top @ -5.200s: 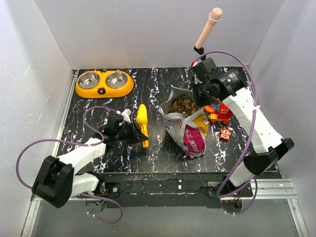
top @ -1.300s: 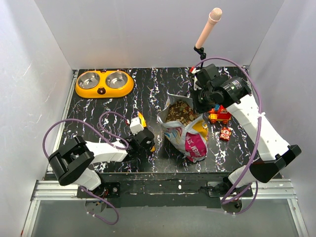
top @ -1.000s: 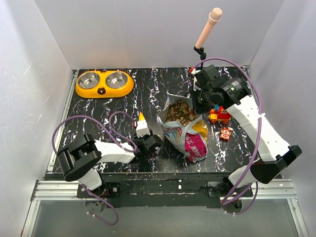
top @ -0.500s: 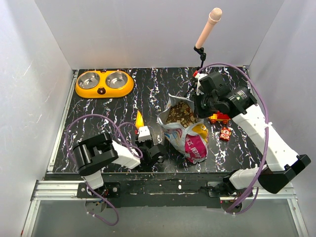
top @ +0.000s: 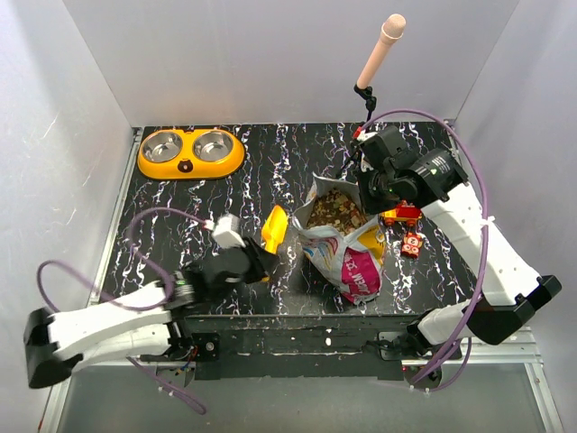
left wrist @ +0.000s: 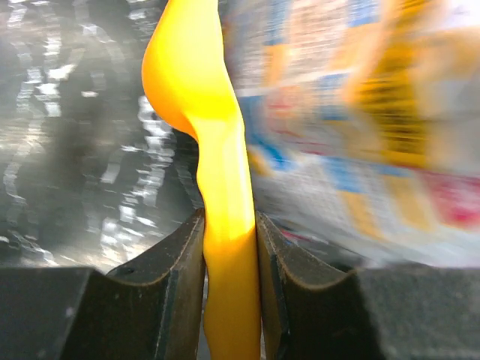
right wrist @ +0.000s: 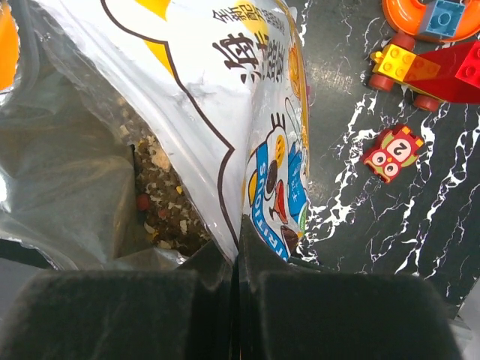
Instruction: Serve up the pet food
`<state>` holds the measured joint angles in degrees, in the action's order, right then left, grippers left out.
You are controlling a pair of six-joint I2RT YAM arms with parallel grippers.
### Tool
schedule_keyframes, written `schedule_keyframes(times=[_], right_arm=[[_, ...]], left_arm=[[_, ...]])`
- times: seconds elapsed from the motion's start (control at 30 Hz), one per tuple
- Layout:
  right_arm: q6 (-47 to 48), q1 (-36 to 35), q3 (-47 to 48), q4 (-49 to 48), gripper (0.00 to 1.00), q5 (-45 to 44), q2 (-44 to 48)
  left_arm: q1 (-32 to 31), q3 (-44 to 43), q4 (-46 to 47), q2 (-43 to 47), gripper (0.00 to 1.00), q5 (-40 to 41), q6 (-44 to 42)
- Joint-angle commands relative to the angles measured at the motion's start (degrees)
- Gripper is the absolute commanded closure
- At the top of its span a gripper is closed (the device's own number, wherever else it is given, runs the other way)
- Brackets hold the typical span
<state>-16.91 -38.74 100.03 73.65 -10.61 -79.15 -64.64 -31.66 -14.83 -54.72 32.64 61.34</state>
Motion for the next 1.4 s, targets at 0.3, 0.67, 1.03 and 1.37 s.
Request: schedule_keyframes(times=[0.3, 0.67, 1.03, 1.37], right_arm=[[-4.02, -1.16, 1.4, -7.02, 0.99, 0.41, 1.72], [4.42, -8.54, 3.24, -13.43, 0.99, -2.23, 1.37], [10.57, -16.71, -0.26, -19.76, 0.99, -2.83, 5.41], [5.32, -16.89, -0.1, -23.55, 0.99, -11.09, 4.28]], left_arm=[[0.92, -41.0, -52.48, 14.74, 1.0, -25.77, 4.67], [0.92, -66.85, -59.96, -7.66, 1.0, -39.4, 3.6], [17.96, -68.3, -59.46, -18.76, 1.0, -50.28, 6.49], [19.29, -51.66, -53.36, -8.84, 1.0, -51.56, 31.27]])
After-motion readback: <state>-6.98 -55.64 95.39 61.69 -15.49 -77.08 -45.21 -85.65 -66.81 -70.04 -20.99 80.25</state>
